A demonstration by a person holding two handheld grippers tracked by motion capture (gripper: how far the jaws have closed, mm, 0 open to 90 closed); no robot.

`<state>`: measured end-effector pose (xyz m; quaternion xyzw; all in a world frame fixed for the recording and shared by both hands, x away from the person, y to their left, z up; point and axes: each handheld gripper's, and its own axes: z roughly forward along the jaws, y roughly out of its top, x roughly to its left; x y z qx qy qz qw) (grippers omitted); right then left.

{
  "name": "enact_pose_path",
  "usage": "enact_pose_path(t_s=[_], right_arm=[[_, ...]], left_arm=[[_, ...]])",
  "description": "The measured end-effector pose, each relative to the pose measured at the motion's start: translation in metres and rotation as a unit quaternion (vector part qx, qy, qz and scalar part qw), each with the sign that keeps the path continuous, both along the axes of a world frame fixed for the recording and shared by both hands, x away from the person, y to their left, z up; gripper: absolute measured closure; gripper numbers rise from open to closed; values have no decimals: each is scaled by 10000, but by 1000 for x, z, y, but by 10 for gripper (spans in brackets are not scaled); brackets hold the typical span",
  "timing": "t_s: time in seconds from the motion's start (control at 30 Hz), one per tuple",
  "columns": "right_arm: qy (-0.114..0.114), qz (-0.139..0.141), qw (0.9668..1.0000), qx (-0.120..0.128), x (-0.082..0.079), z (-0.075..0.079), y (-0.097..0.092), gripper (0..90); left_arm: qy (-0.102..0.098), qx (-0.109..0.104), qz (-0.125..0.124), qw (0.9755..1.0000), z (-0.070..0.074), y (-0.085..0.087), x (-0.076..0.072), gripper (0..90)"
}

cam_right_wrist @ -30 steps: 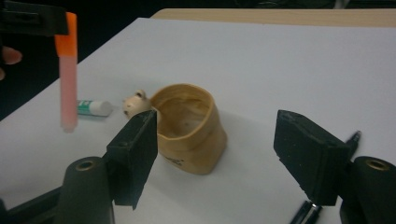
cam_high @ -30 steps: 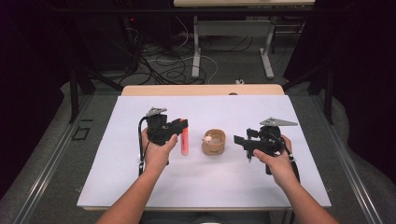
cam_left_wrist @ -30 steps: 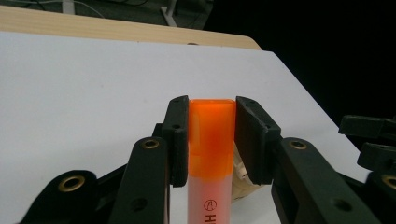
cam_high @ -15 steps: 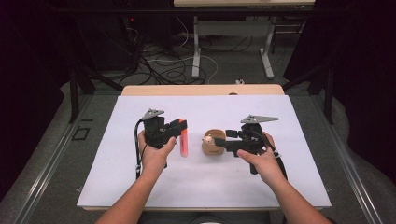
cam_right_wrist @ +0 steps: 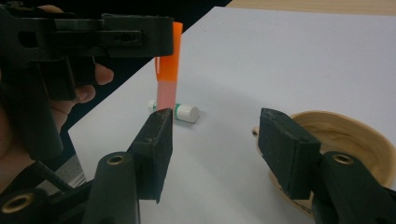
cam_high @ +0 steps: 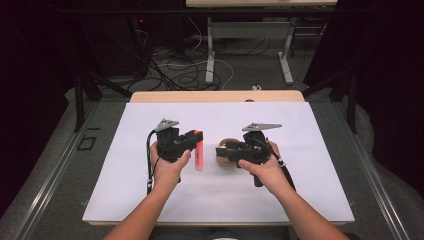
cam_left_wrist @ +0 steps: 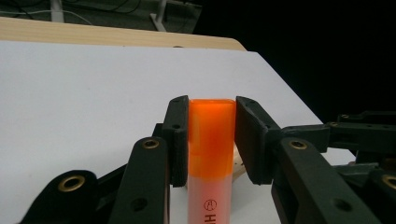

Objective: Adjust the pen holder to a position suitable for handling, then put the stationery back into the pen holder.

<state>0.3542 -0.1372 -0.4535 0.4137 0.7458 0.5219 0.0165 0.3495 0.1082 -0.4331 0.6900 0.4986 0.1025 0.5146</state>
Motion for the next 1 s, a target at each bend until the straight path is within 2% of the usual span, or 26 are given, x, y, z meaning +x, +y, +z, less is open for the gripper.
enact_pose_path(t_s=[0.23, 0.47, 1.0], right_arm=[[26, 33, 10000, 14, -6, -4, 8, 509], [167, -36, 9998, 45, -9, -11, 9, 547], [404, -37, 9988, 269, -14, -15, 15, 622]], left_arm=[[27, 58, -213, 9998, -4, -13, -6, 669], [65, 154, -354, 9992, -9, -23, -12, 669], [34, 132, -576, 9982, -7, -37, -23, 669]])
